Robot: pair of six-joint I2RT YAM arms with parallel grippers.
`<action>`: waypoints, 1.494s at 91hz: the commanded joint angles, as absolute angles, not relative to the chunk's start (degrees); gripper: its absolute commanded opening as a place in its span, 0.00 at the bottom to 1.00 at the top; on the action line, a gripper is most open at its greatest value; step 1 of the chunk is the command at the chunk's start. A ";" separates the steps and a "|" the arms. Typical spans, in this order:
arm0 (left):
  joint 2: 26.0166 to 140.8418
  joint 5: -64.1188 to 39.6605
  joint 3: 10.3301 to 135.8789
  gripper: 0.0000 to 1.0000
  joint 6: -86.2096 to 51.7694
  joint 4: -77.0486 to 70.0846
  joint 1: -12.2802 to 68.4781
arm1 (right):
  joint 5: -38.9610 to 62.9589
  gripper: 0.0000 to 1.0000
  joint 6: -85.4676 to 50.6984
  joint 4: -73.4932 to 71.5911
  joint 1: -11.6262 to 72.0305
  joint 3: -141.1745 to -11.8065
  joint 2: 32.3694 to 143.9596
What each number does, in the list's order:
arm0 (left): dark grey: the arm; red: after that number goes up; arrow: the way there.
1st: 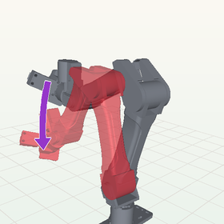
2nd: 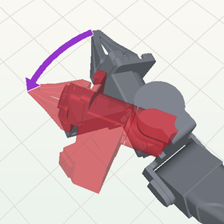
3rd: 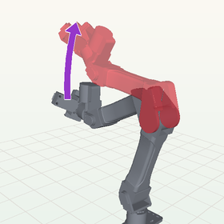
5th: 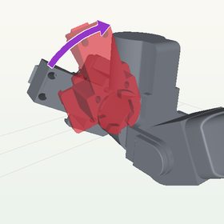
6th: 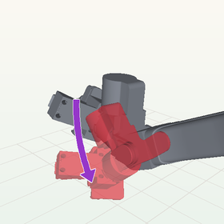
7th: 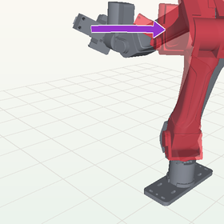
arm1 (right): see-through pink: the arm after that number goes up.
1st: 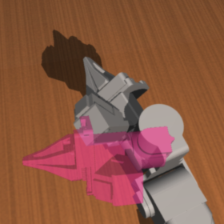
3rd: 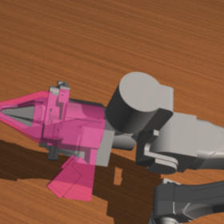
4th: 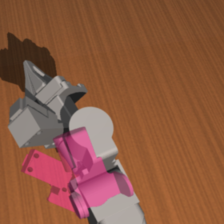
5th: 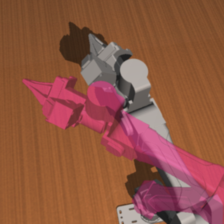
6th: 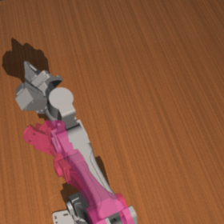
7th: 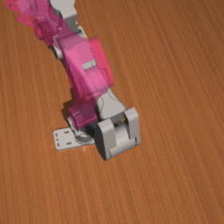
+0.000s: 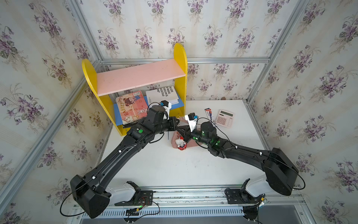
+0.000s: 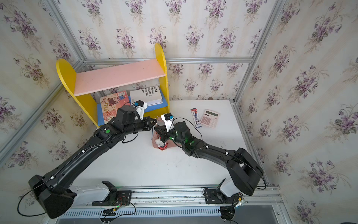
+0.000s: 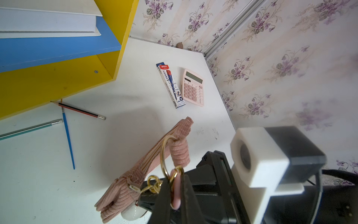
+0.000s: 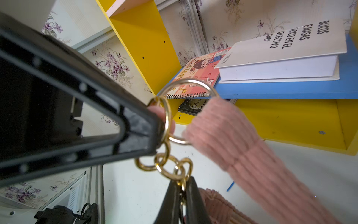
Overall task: Remove the decoration from the bag
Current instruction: Pick up the bag from the center of the board.
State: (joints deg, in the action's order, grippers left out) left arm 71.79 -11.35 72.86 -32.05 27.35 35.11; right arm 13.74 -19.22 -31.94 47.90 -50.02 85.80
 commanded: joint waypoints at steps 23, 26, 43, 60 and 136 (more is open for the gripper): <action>65.16 -14.49 70.41 0.46 -33.32 26.32 33.98 | 17.23 0.00 -21.62 -27.84 47.68 -50.93 82.61; 64.36 -15.57 70.41 0.48 -33.27 27.11 33.48 | 17.88 0.00 -21.87 -27.21 47.53 -50.97 82.22; 60.21 -19.96 67.26 0.51 -30.31 29.26 32.12 | 22.04 0.00 -25.32 -25.50 46.23 -51.25 81.34; 54.72 -28.73 55.98 0.49 -25.45 21.38 32.08 | 27.98 0.00 -30.03 -26.08 44.99 -51.71 81.41; 59.29 -36.55 49.25 0.45 -21.57 12.15 30.50 | 42.14 0.00 -31.66 -15.71 43.03 -55.69 82.18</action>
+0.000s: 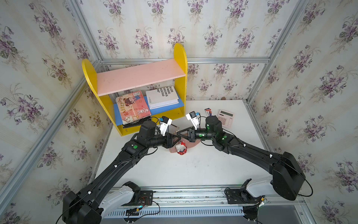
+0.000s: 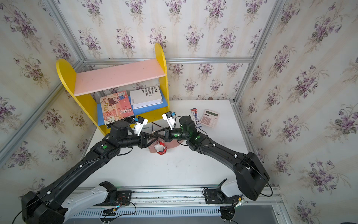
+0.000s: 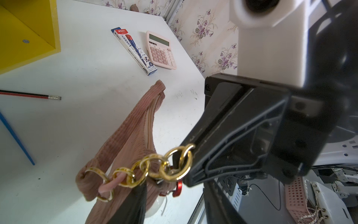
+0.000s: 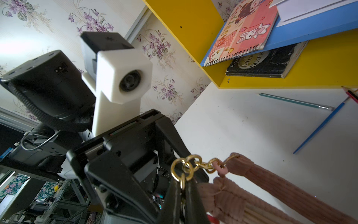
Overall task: Remove the decoration from the bag
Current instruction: Pick up the bag from the center of the board.
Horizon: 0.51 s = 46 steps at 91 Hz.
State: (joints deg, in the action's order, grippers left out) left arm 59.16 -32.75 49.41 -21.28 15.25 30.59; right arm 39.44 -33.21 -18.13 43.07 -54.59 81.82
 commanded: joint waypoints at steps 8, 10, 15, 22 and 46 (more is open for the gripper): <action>60.16 -38.65 48.34 0.39 -23.26 10.37 30.50 | 41.98 0.00 -31.55 -14.98 43.06 -56.31 82.53; 60.41 -38.73 48.27 0.37 -23.39 10.39 30.50 | 41.89 0.00 -31.62 -14.99 43.06 -56.29 82.55; 60.96 -38.70 48.24 0.34 -23.30 10.81 30.45 | 41.88 0.00 -31.79 -15.11 43.07 -56.26 82.49; 61.40 -38.35 48.54 0.29 -22.84 11.41 30.49 | 41.84 0.01 -31.90 -15.20 43.04 -55.91 82.29; 62.88 -38.64 49.56 0.16 -23.51 10.69 30.50 | 41.62 0.05 -32.33 -15.62 42.96 -55.43 82.41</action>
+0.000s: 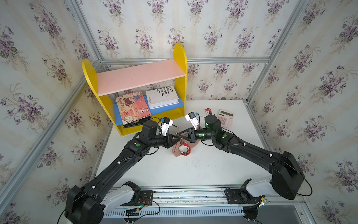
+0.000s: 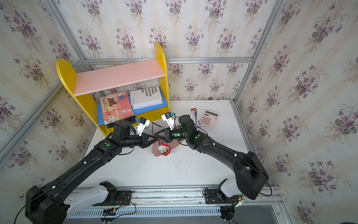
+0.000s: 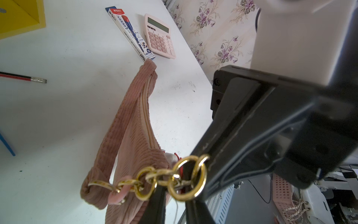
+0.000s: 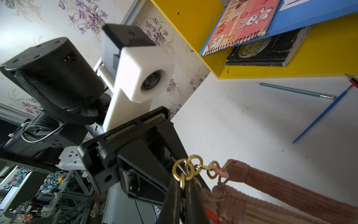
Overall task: Remove the decoration from the bag
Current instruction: Pick up the bag from the center of the board.
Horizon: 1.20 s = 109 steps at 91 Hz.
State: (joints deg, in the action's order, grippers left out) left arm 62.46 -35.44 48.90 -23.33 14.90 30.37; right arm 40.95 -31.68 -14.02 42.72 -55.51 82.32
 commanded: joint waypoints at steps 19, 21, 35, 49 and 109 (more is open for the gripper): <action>63.32 -38.82 49.11 0.04 -26.57 9.69 30.50 | 40.65 0.23 -33.56 -17.78 42.61 -54.73 82.17; 63.36 -38.69 49.06 0.02 -26.92 9.67 30.50 | 40.49 0.26 -33.68 -17.91 42.45 -54.64 82.07; 63.29 -37.88 49.02 0.00 -29.30 10.07 30.50 | 39.38 0.44 -34.92 -20.21 40.43 -51.29 79.13; 63.64 -36.85 49.09 0.00 -31.79 9.74 30.41 | 38.91 0.52 -35.48 -20.87 38.17 -47.48 76.20; 63.81 -33.63 47.09 0.00 -42.35 8.35 30.06 | 3.47 0.72 -18.42 -31.91 49.55 -31.09 64.36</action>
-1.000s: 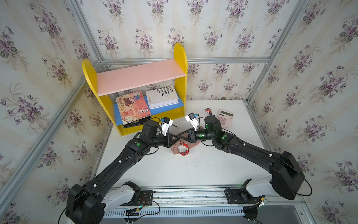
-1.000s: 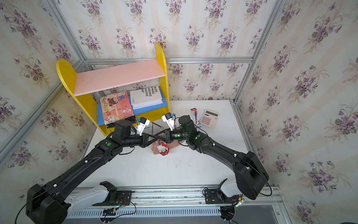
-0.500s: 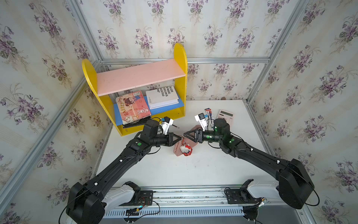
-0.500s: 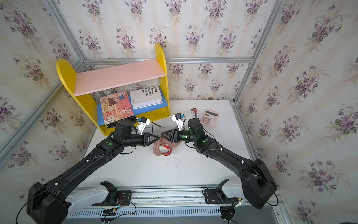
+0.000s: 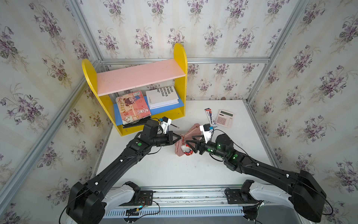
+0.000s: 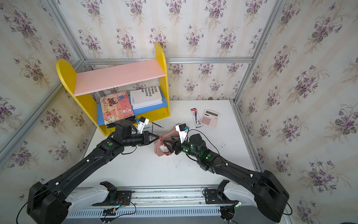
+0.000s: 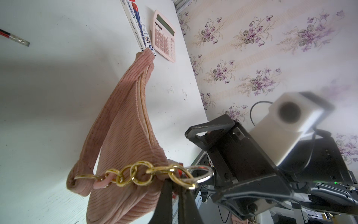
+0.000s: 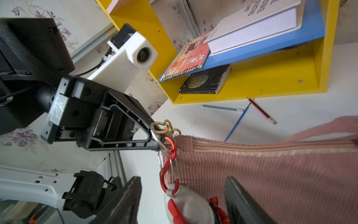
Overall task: Remove the decoration from the bag
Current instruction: Remove the decoration item from the bag.
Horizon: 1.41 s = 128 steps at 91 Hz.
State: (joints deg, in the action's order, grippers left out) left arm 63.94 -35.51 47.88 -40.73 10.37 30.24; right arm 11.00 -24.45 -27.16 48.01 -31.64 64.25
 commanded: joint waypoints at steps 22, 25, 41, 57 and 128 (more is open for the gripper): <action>64.34 -33.05 47.17 0.00 -43.74 7.38 29.98 | 0.87 0.67 -9.76 -38.23 53.79 -29.13 65.07; 64.39 -32.98 47.36 0.00 -43.69 7.44 29.99 | 0.50 0.66 -9.09 -38.17 54.21 -29.36 65.12; 64.16 -31.80 46.88 0.00 -44.30 7.53 29.97 | -2.52 0.64 -7.91 -38.49 55.65 -28.74 64.08; 64.12 -31.60 47.52 0.00 -45.22 7.52 29.97 | -3.02 0.64 -7.19 -40.17 55.83 -27.89 64.36; 63.55 -32.17 46.93 0.00 -46.67 7.18 29.97 | -7.47 0.53 -1.90 -33.78 58.43 -36.23 75.40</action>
State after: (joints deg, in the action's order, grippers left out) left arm 63.86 -31.75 46.89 -46.50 9.74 30.00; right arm -6.61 -1.39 -34.57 58.28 -35.38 74.43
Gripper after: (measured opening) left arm 0.080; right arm 0.549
